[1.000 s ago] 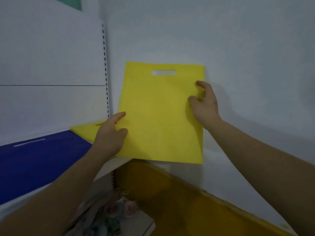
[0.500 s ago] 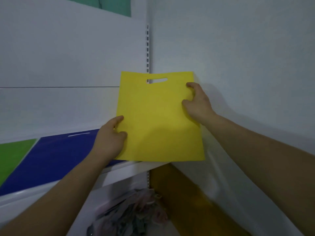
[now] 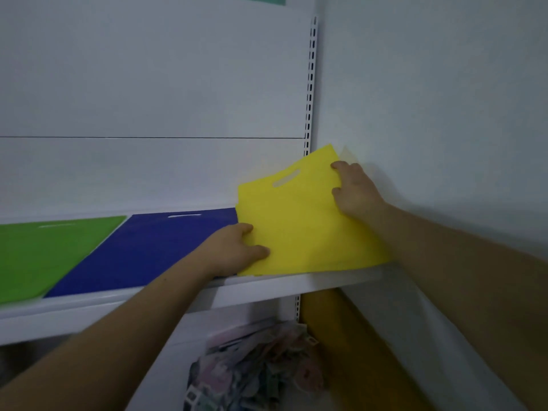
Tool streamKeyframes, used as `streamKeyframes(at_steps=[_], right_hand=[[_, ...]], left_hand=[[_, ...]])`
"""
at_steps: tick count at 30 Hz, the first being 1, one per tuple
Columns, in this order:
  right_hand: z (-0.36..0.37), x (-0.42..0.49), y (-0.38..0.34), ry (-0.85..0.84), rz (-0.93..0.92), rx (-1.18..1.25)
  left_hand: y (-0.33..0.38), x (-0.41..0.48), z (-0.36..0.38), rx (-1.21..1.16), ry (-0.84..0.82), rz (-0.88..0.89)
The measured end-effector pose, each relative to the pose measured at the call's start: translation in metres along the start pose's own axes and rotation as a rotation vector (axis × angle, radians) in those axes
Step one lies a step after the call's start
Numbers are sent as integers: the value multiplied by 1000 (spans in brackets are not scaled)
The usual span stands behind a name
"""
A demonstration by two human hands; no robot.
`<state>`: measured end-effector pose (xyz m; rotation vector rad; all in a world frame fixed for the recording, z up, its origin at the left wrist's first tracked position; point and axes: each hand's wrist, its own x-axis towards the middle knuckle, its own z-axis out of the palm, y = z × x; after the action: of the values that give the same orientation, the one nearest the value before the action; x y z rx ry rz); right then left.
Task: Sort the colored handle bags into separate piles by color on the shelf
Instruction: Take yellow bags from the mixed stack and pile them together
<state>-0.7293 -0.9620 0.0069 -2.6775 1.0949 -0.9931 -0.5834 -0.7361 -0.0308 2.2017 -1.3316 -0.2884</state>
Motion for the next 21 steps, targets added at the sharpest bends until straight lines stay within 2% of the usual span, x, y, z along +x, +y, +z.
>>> streamKeyframes(at_steps=[5,8,11,16,21], right_hand=[[18,8,10,-76,-12,-34],[24,10,13,-200,-4,-115],[31,9,13,-349,-15,-233],[36,5,7,-596,18,-233],[41,7,10,-637,9,-256]], left_hand=[[4,2,9,117,26,-61],[6,-3,11,180,50,-14],[10,-11,11,198,-50,41],[14,-17,15,271,-104,64],[10,-15,18,231,-40,106]])
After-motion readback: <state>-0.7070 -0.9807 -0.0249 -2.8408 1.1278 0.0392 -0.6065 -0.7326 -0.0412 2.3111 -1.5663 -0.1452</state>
